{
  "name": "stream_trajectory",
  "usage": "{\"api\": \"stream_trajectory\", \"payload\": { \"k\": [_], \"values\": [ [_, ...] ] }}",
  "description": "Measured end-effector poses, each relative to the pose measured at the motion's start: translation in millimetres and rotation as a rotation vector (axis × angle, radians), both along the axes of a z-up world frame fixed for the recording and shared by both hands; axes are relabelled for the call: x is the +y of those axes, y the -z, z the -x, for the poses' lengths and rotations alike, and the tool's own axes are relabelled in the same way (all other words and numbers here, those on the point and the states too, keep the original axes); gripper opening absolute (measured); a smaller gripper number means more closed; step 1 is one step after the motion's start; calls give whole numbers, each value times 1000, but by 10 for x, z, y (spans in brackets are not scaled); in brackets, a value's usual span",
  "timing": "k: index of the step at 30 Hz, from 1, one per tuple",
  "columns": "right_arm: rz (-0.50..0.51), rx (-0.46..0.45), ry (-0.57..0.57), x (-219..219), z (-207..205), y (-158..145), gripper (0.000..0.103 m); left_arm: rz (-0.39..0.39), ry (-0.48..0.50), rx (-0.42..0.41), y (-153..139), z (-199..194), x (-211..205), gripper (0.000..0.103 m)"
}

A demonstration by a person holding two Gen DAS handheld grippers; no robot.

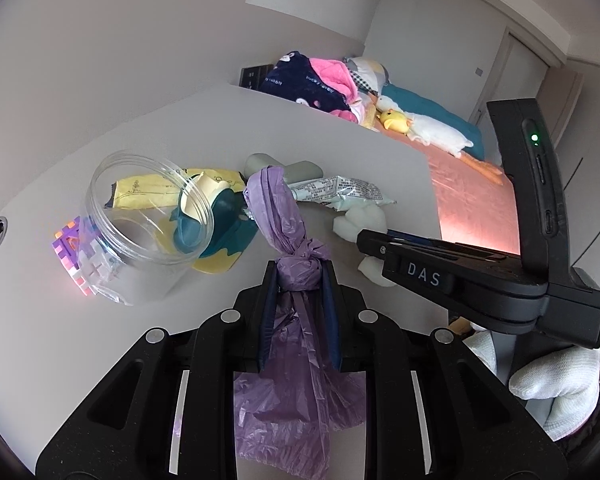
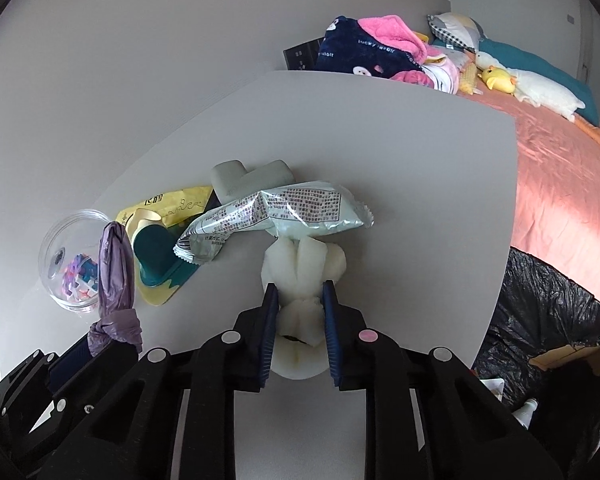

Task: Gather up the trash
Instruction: 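Carry the purple bag and foam piece over the black trash bag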

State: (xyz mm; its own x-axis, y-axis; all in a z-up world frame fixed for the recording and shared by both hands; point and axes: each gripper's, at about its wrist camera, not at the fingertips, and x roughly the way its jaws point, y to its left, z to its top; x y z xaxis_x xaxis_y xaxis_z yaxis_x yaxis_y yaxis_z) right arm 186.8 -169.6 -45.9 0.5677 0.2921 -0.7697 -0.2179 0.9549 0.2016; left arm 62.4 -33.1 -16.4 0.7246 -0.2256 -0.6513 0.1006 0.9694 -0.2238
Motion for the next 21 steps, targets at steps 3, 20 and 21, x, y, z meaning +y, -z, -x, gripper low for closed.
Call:
{"api": "stream_trajectory", "payload": {
  "k": [3,20,21],
  "values": [
    [-10,-12,7,-44,84,-66,23,7,6,-6,-40,15,1,21],
    [-69,-102,82,-527,652,-432,23,1,75,-57,-280,132,-322,21],
    [-75,-111,83,-548,680,-464,23,0,76,-63,-297,148,-333,21]
  ]
}}
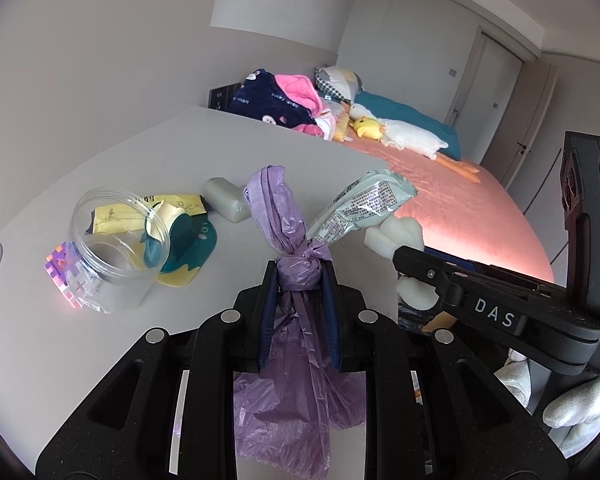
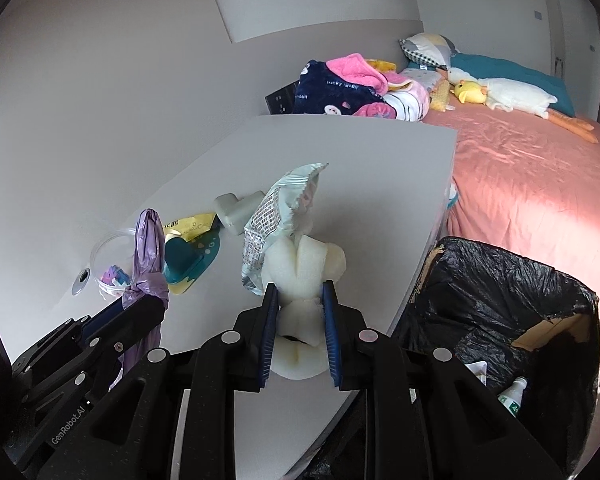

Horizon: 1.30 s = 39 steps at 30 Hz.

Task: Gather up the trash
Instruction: 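Carry the purple bag and foam piece over the black trash bag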

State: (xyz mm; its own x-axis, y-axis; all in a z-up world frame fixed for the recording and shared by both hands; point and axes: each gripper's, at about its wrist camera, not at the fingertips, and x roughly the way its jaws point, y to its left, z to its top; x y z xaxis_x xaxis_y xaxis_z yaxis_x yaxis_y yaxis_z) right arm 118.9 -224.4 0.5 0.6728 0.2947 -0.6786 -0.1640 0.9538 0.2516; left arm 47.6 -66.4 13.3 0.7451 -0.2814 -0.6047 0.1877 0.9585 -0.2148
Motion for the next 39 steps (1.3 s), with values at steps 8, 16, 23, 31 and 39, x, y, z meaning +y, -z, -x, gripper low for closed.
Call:
{"api": "stream_trajectory", "payload": {
  "k": [8,16,23,31,39],
  "values": [
    [-5,-61,-2,-95,161,-247,23,-4,4,-22,-90,112,-87,21],
    [-34,-92,3,-226,315,-380,23,-23,20,-45,-185,198,-240,21],
    [-56,-115,32,-448,452,-445,23,-32,34,-57,-222,300,-398,21],
    [-78,-131,83,-776,610,-471,23,-50,73,-68,-248,340,-661,21],
    [-94,-143,141,-1136,747,-484,24,-64,132,-75,-265,364,-979,21]
  ]
}}
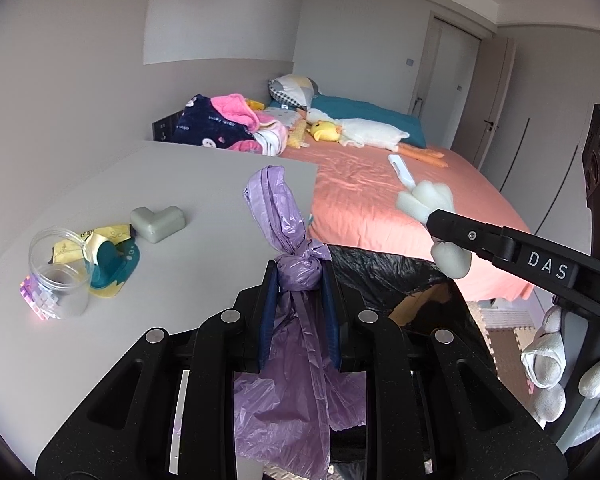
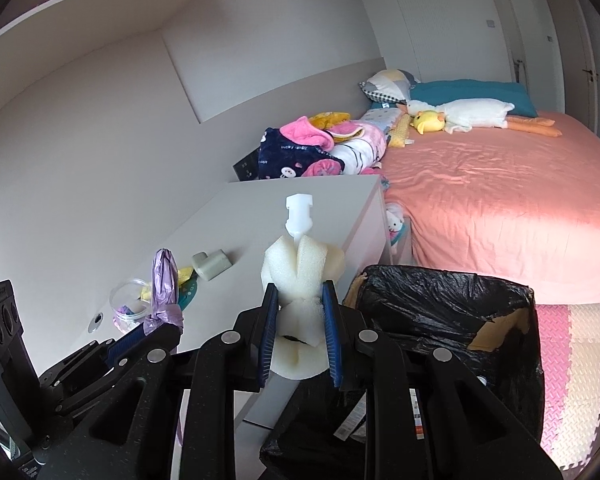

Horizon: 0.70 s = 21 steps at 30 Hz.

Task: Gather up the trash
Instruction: 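Carry the purple bag and foam piece over the black trash bag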

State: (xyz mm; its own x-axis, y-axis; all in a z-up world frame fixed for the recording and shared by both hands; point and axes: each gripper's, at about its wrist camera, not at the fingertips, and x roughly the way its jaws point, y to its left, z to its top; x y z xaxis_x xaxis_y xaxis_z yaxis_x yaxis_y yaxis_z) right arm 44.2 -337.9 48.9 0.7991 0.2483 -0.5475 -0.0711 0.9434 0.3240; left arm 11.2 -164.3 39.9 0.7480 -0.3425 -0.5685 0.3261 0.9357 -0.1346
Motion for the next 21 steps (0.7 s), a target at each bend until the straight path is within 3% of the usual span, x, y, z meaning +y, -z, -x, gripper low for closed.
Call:
{"api": "stream_trajectory", "payload": {
  "k": [21],
  "values": [
    [-21,9,149,-825,277,111,24,-30,153,32,85,-4,-841,21]
  ]
}}
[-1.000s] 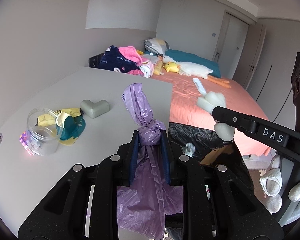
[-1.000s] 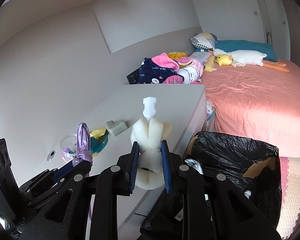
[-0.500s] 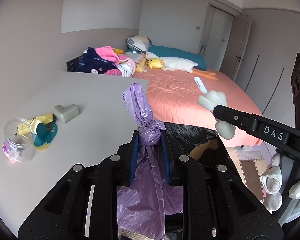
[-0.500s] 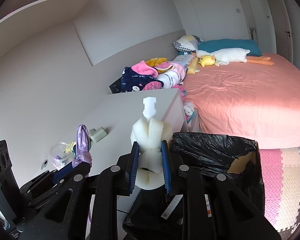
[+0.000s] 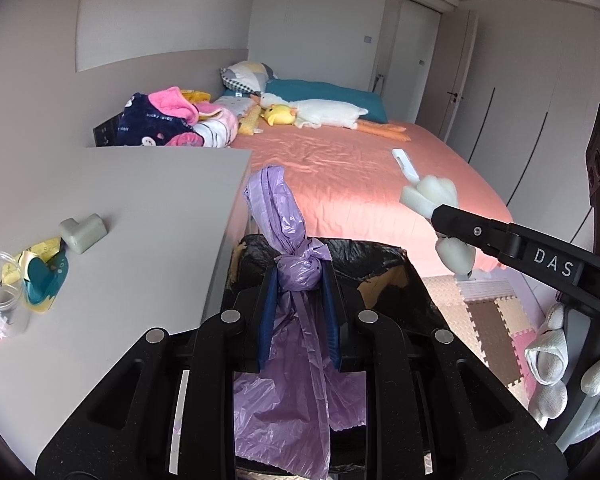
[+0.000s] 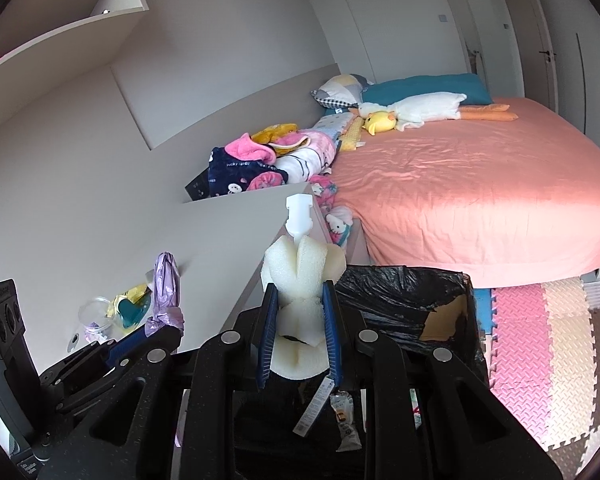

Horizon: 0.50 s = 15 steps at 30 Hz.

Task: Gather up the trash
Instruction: 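Carry the purple bag and foam piece over the black trash bag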

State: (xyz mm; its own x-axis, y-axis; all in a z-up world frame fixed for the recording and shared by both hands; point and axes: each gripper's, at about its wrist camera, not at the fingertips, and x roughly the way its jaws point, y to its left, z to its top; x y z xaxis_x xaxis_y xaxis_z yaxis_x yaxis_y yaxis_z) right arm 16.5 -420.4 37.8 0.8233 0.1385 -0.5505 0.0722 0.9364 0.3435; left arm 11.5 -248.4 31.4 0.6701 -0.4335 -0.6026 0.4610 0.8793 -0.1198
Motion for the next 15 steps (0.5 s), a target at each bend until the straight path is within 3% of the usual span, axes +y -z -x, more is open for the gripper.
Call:
{"api": "stream_trajectory", "payload": {
  "k": [15],
  "values": [
    [11,19,89,-395,154,90,24,-10,118,50,111,-115,-492,21]
  ]
}}
